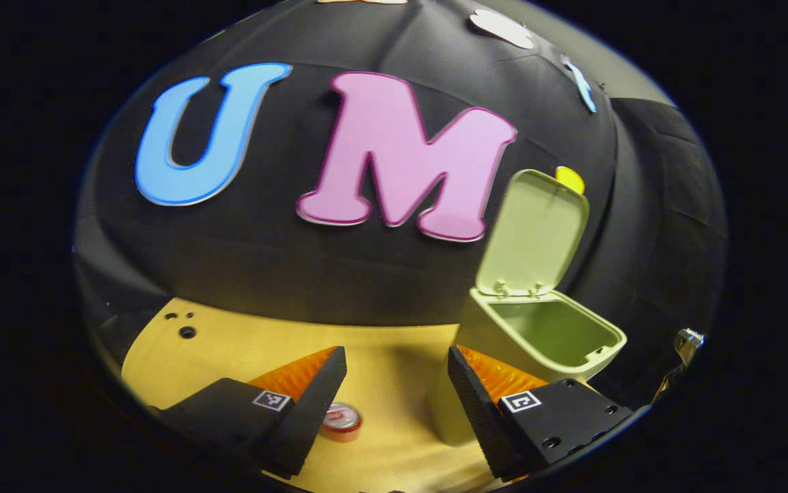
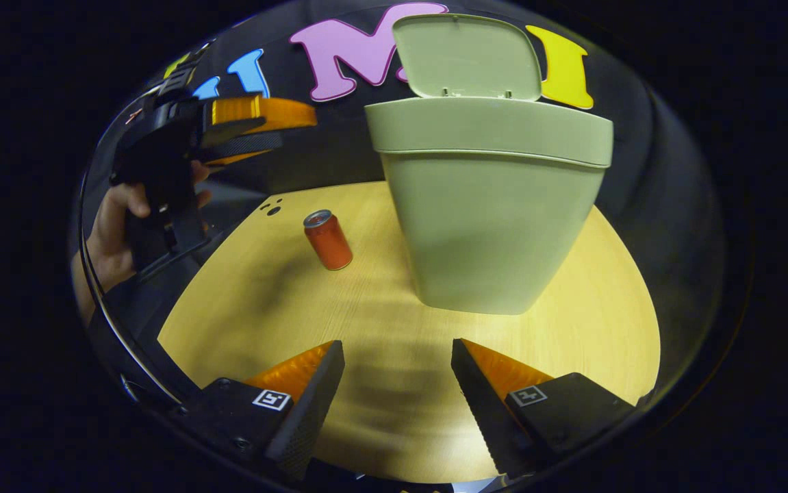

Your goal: Press the lid of the desktop garbage bin to open it, pick up the crumpled paper on the desktop and throw it into the bin, then pick up the pop can on the desktop and drop it into the bin, and finally close the garbage bin lid.

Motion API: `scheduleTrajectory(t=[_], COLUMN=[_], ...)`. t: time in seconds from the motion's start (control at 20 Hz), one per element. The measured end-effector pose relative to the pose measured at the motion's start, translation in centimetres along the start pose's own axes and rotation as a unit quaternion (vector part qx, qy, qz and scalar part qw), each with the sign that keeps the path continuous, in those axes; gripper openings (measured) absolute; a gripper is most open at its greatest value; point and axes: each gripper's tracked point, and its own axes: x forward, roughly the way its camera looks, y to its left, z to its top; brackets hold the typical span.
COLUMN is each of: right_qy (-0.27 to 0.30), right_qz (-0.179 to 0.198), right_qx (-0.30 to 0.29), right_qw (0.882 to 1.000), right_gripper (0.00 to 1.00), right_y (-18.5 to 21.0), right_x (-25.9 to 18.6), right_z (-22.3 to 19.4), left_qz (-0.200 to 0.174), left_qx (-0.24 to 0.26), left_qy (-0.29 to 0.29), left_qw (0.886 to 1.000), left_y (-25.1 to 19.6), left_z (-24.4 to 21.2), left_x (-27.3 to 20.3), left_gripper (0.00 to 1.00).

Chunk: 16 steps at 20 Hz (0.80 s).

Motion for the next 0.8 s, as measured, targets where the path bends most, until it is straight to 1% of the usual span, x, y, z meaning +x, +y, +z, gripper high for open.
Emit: scheduleTrajectory(t=[0.15, 0.35, 0.45, 0.55, 0.65, 0.8], right_qy=[0.012, 0.028, 0.032, 0.034, 0.04, 0.032], right_qz=[0.01, 0.032, 0.044, 0.056, 0.068, 0.071], right_qx=[-0.01, -0.033, -0.045, -0.056, -0.067, -0.076], right_qw=[1.0, 0.999, 0.997, 0.996, 0.995, 0.994], right_gripper=[0.99, 0.99, 0.99, 0.99, 0.99, 0.99], right_y=[1.6, 4.4, 6.0, 7.5, 8.8, 10.2], right_x=[1.4, 3.6, 4.8, 6.2, 7.8, 9.8], right_z=[-0.4, -0.6, -0.5, 0.1, 0.8, 2.5], left_qz=[0.049, 0.116, 0.14, 0.169, 0.186, 0.214], left_qx=[-0.023, -0.015, -0.019, -0.032, -0.051, -0.076], left_qy=[0.006, 0.033, 0.047, 0.062, 0.076, 0.1], left_qw=[0.999, 0.993, 0.989, 0.983, 0.978, 0.969], left_y=[5.2, 11.3, 12.9, 14.3, 14.8, 15.7], left_z=[-1.9, -5.2, -6.9, -8.8, -11.3, -14.8], left_x=[-3.3, -8.4, -10.5, -13.2, -15.7, -19.0], left_gripper=[0.96, 0.96, 0.96, 0.96, 0.96, 0.96])
